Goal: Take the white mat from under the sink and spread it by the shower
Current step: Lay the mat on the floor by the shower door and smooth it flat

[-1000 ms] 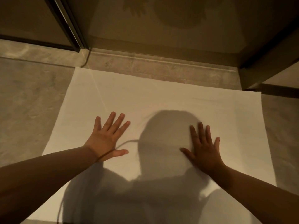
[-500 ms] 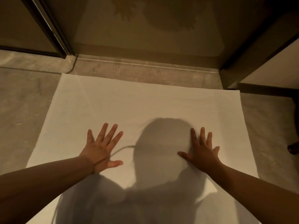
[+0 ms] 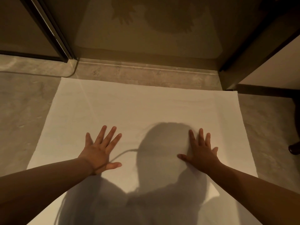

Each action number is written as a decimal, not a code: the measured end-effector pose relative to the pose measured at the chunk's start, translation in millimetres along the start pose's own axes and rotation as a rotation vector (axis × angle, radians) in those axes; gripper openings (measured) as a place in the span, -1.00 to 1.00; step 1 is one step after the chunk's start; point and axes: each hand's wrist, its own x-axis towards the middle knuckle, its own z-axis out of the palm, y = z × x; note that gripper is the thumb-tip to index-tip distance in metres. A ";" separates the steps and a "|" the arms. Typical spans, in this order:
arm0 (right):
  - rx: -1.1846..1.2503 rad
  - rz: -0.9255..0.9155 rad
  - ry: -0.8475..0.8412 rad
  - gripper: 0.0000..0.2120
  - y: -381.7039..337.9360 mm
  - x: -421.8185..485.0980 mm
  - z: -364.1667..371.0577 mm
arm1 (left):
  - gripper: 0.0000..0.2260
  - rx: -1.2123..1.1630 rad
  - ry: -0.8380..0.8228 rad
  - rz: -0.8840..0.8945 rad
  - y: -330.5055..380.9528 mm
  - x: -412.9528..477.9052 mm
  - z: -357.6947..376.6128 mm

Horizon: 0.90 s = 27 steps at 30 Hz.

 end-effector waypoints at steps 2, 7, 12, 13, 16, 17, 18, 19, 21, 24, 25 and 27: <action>-0.006 -0.004 0.002 0.07 -0.2 0.3 -0.3 | -0.15 0.011 0.002 0.000 -0.2 -0.6 -0.2; -0.006 -0.017 0.002 0.06 -2.9 0.4 0.5 | -0.16 0.029 0.011 0.005 -5.6 -1.0 0.4; -0.001 -0.020 0.003 0.05 -4.1 0.9 0.3 | -0.16 0.032 0.003 0.009 -7.9 -1.4 -0.2; 0.001 -0.018 0.003 0.05 -4.0 0.7 0.7 | -0.17 0.033 0.004 0.008 -7.7 -1.4 0.0; 0.005 -0.012 0.003 0.05 -4.1 0.7 1.0 | -0.16 0.034 0.009 0.007 -8.5 -0.3 -0.2; 0.006 -0.009 0.000 0.05 -4.4 0.8 1.1 | -0.16 0.033 0.009 0.006 -8.9 0.0 -0.1; 0.007 -0.006 0.000 0.04 -4.8 0.8 1.1 | -0.16 0.036 0.013 0.005 -9.1 0.1 0.3; 0.006 -0.004 0.008 0.04 -5.5 0.6 1.4 | -0.17 0.042 0.023 0.004 -9.0 0.2 1.1; -0.014 -0.029 0.057 0.03 -8.0 -1.0 2.2 | -0.18 0.041 0.067 0.010 -7.7 0.8 2.0; -0.054 -0.212 0.129 -0.02 -16.8 -4.5 5.3 | -0.24 0.012 0.186 0.074 -2.8 6.3 -1.4; -0.070 -0.290 0.129 -0.02 -21.8 -5.1 7.0 | -0.26 0.012 0.212 0.107 0.5 9.5 -4.1; -0.120 -0.411 0.111 -0.03 -33.9 -5.4 11.8 | -0.27 0.008 0.243 0.164 10.4 17.0 -9.6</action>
